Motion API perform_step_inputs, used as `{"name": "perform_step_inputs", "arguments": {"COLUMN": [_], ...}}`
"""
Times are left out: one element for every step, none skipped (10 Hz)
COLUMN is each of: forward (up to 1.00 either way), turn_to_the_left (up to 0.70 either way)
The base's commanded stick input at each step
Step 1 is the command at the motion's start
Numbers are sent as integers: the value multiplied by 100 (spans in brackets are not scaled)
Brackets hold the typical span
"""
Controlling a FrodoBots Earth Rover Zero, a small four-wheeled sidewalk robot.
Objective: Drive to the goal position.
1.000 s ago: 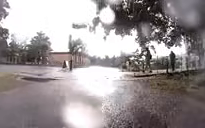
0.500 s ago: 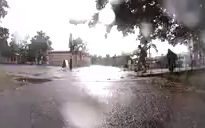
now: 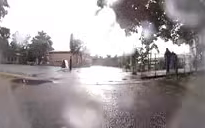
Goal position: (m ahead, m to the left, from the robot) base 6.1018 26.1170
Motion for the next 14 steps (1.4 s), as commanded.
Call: {"name": "perform_step_inputs", "arguments": {"forward": [85,85,85,85,85,85,85,85,85,85,85,85,85,85], "turn_to_the_left": [0,0,0,0,0,0,0,0,0,0,0,0,0,0]}}
